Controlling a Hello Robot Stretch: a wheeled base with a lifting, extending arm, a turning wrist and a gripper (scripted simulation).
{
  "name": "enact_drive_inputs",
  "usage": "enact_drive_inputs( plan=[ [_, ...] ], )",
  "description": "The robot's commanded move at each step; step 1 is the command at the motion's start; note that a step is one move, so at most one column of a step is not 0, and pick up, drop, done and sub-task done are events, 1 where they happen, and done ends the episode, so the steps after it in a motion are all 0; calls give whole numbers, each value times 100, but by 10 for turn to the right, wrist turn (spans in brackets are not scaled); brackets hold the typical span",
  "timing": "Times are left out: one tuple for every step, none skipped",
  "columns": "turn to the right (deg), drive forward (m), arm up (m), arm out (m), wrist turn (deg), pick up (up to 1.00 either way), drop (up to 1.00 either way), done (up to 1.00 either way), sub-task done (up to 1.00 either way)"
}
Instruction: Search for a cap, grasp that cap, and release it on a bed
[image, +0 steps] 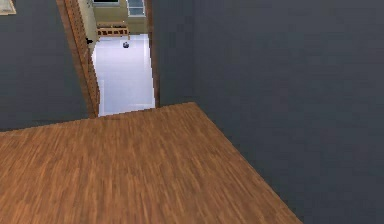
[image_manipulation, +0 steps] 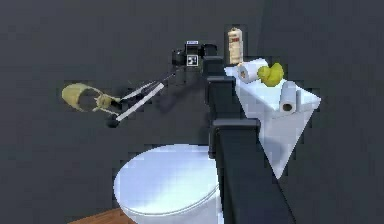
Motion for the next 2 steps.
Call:
enact_drive_inputs(
  plan=[
    [0,0,0,0,-270,0,0,0,0],
    [0,0,0,-46,0,0,0,0,0]
  ],
)
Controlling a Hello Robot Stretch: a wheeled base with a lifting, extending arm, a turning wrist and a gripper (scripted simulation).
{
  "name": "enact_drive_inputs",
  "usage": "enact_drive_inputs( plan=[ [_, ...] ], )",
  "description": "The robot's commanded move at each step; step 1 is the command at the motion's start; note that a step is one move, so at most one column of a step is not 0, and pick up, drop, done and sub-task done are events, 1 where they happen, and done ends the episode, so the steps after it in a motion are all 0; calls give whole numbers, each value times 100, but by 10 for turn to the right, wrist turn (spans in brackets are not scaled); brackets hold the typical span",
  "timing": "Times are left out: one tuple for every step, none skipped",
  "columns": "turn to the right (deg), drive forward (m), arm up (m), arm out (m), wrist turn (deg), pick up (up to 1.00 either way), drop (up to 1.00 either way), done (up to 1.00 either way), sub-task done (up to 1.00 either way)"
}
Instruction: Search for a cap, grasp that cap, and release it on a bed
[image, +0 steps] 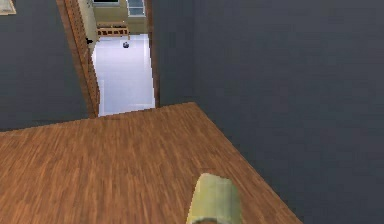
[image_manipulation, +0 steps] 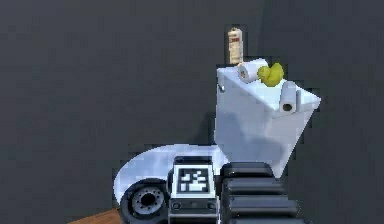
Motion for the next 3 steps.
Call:
enact_drive_inputs(
  plan=[
    [-120,0,0,0,0,0,0,0,0],
    [-30,0,0,0,0,0,0,0,0],
    [0,100,0,0,0,0,0,0,0]
  ],
)
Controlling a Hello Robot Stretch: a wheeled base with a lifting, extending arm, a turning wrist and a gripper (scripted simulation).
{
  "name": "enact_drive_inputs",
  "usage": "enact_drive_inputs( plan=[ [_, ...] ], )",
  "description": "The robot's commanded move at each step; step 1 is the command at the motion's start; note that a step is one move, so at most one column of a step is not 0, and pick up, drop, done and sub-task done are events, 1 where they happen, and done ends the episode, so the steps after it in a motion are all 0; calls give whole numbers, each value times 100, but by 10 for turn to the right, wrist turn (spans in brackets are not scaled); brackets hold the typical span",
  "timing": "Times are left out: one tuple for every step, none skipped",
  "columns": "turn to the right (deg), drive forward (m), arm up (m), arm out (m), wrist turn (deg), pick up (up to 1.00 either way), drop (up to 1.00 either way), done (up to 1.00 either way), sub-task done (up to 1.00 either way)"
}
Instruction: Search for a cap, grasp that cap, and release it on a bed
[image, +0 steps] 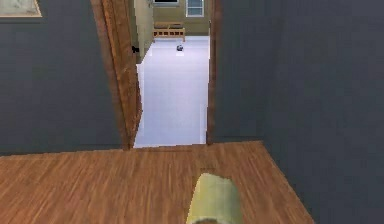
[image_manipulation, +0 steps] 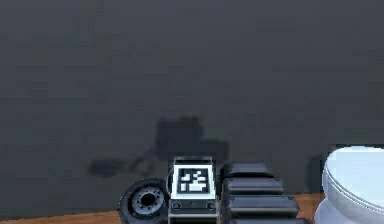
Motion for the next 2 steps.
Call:
enact_drive_inputs(
  plan=[
    [0,100,0,0,0,0,0,0,0],
    [0,100,0,0,0,0,0,0,0]
  ],
)
